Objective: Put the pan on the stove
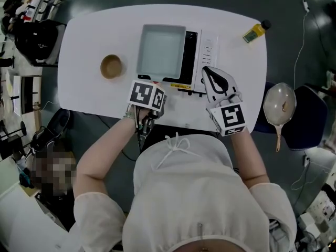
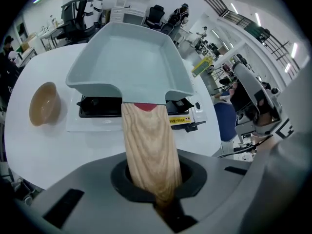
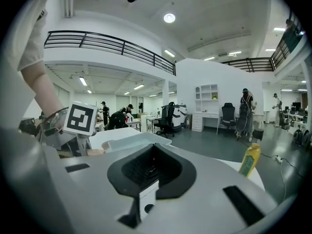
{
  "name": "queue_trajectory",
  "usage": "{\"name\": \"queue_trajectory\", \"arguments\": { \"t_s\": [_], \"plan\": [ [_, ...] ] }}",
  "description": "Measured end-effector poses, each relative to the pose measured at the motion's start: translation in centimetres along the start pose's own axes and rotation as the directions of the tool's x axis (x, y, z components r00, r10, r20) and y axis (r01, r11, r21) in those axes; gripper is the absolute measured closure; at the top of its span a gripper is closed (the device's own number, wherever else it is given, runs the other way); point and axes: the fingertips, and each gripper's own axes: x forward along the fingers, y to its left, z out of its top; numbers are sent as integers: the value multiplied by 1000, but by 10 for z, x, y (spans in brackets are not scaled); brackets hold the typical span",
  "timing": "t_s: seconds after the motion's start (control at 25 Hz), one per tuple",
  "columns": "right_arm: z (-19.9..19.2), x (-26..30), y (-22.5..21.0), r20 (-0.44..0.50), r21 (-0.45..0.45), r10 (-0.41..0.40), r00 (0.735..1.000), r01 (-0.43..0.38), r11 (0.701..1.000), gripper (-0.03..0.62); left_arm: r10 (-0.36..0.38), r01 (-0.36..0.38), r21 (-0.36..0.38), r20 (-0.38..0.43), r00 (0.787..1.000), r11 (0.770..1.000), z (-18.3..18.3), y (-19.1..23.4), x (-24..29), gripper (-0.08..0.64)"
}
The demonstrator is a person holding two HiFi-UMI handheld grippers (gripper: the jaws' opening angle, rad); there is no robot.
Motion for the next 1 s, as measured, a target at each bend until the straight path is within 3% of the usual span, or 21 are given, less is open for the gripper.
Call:
{"name": "queue_trajectory", "arguments": {
  "t_s": [0.24, 0.28, 0.4, 0.44, 0.76, 1.0],
  "plan": [
    [-8, -12, 8, -21, -10, -1, 1000, 1, 1000, 586, 1, -1, 52, -9, 1000, 999, 7, 2, -1, 511],
    [-8, -14, 9, -24, -10, -8, 1000, 7, 1000, 586, -8, 7, 56, 4, 1000, 998, 8, 0, -1, 482],
    [-9, -19, 9, -27, -9, -29, 999, 29, 1000, 586, -26, 23, 46, 61, 998, 999, 11, -5, -2, 276],
    [-9, -21, 9, -26, -11, -37, 999, 37, 999, 586, -22, 19, 42, 80, 997, 999, 12, -5, -3, 261],
    [-6, -36, 34, -37, -40, -102, 994, 101, 994, 586, -8, -10, 90, 196, 981, 996, 11, -6, -32, 229],
    [5, -50, 48, -34, -37, -211, 977, 210, 977, 586, -17, -41, 195, 289, 957, 980, 16, -10, -73, 230]
  ]
}}
